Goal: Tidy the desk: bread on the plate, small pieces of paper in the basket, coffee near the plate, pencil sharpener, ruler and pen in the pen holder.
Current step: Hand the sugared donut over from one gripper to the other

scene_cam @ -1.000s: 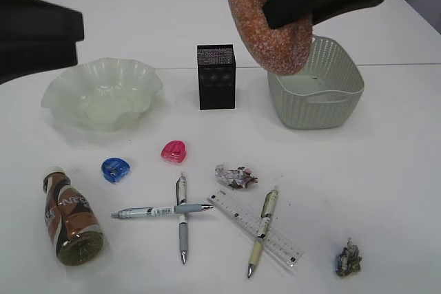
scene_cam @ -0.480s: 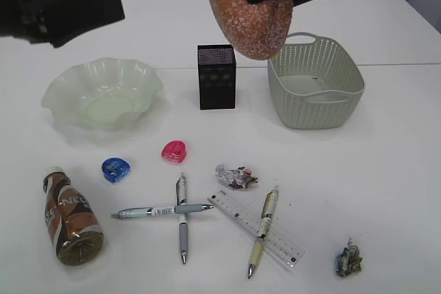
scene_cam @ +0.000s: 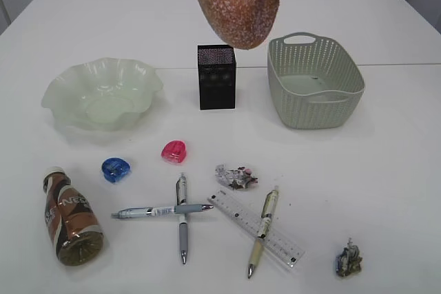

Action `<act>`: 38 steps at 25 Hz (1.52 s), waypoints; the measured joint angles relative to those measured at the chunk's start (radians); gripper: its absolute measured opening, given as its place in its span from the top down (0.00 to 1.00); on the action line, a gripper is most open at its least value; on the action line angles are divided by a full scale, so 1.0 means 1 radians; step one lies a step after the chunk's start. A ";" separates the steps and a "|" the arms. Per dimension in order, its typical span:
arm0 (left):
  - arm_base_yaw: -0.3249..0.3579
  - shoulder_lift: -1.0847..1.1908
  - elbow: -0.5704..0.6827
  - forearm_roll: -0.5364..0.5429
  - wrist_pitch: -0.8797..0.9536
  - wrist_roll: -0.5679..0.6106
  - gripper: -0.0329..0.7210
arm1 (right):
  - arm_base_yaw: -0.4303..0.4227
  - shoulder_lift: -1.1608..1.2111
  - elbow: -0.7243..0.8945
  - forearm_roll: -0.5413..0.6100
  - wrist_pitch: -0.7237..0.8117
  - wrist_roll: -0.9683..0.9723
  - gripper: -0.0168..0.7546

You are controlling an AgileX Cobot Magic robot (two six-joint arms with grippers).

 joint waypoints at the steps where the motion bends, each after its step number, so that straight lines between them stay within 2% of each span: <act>1: -0.013 0.007 -0.004 0.000 0.000 0.000 0.14 | 0.000 0.000 0.000 0.008 0.000 -0.002 0.71; 6: -0.059 0.026 -0.010 0.000 0.000 -0.002 0.14 | 0.000 0.000 0.000 0.016 0.000 -0.007 0.71; 16: -0.103 0.054 -0.014 0.000 -0.024 -0.002 0.14 | 0.000 -0.001 0.000 0.027 0.000 -0.018 0.71; 26: -0.155 0.118 -0.108 0.000 -0.048 -0.002 0.15 | 0.000 -0.001 0.000 0.033 0.000 -0.027 0.71; 29: -0.157 0.122 -0.110 0.000 -0.054 -0.004 0.22 | 0.000 -0.001 0.000 0.033 0.000 -0.028 0.71; 34: -0.157 0.122 -0.112 0.000 -0.056 -0.006 0.51 | 0.000 -0.001 0.000 0.033 0.000 -0.028 0.71; 38: -0.157 0.122 -0.112 0.000 -0.056 -0.008 0.63 | 0.000 -0.001 0.000 0.033 -0.003 -0.028 0.71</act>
